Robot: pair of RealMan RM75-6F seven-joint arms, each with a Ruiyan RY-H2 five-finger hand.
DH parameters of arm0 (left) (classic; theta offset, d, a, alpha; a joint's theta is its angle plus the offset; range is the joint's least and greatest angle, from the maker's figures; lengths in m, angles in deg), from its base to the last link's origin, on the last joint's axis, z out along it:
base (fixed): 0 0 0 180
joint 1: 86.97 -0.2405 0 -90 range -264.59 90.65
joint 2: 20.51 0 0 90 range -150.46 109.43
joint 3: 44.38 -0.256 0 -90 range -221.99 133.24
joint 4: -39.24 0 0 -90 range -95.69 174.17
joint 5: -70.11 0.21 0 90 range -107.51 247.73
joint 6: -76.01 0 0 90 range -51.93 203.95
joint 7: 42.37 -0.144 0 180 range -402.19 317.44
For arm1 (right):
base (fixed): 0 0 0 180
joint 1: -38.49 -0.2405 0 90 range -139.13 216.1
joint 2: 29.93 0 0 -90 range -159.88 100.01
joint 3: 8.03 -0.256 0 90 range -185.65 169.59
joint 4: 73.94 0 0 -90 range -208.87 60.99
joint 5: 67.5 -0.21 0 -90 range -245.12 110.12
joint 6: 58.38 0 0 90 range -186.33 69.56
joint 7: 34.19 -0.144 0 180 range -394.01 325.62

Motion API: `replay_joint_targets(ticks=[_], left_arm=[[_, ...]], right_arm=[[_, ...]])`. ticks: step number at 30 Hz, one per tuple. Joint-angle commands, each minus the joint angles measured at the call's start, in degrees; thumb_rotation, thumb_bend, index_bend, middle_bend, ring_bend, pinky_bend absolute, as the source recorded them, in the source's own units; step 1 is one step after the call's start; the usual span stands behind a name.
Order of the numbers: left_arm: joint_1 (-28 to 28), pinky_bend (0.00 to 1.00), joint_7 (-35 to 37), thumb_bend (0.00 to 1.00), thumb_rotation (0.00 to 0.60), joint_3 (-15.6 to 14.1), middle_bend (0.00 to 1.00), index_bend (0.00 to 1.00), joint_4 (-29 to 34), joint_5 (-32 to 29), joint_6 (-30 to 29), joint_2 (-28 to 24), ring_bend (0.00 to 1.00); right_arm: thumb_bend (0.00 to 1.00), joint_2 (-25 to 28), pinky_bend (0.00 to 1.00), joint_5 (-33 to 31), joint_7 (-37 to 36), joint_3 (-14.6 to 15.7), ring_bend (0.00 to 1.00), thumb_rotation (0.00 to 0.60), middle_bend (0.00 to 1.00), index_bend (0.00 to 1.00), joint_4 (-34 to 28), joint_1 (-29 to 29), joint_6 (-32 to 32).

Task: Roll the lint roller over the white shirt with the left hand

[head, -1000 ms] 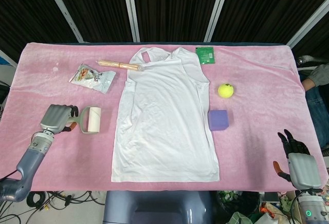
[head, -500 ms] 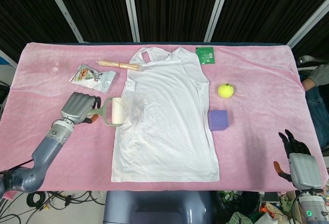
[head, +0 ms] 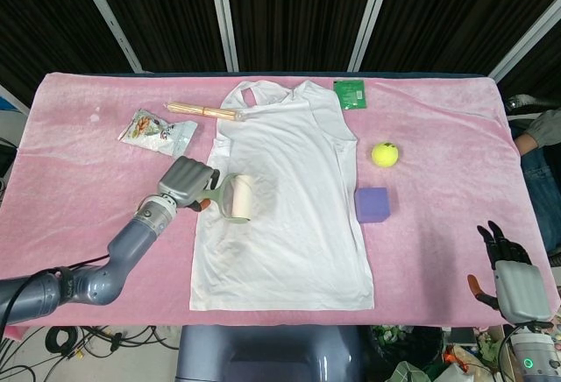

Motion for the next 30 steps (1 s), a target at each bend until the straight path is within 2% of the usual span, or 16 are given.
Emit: replay_joint_targets(ticks=[1, 7, 13, 30], left_arm=[[3.4, 0.69, -4.8, 0.56, 0.6, -2.4, 0.65, 0.67, -1.0, -5.1, -2.0, 2.1, 0.51], [6.7, 0.69, -8.8, 0.56, 0.6, -4.5, 0.65, 0.67, -1.9, -12.2, -4.2, 4.8, 0.51], [9.0, 0.69, -12.0, 0.56, 0.6, -6.5, 0.66, 0.68, -3.6, -16.1, -5.4, 7.2, 0.52], [11.4, 0.69, -9.4, 0.56, 0.6, -5.8, 0.66, 0.68, -6.8, -15.2, -4.1, 11.3, 0.52]], right_arm=[[0.28, 0.1, 0.15, -0.1, -0.1, 0.0, 0.15, 0.6, 0.0, 0.04, -0.1, 0.0, 0.1], [0.28, 0.2, 0.15, -0.1, -0.3, -0.1, 0.15, 0.6, 0.0, 0.04, -0.2, 0.0, 0.1], [0.28, 0.2, 0.15, -0.3, -0.5, -0.1, 0.15, 0.6, 0.0, 0.04, -0.2, 0.0, 0.2], [0.28, 0.3, 0.15, 0.2, -0.6, 0.1, 0.15, 0.6, 0.0, 0.04, -0.3, 0.0, 0.2]])
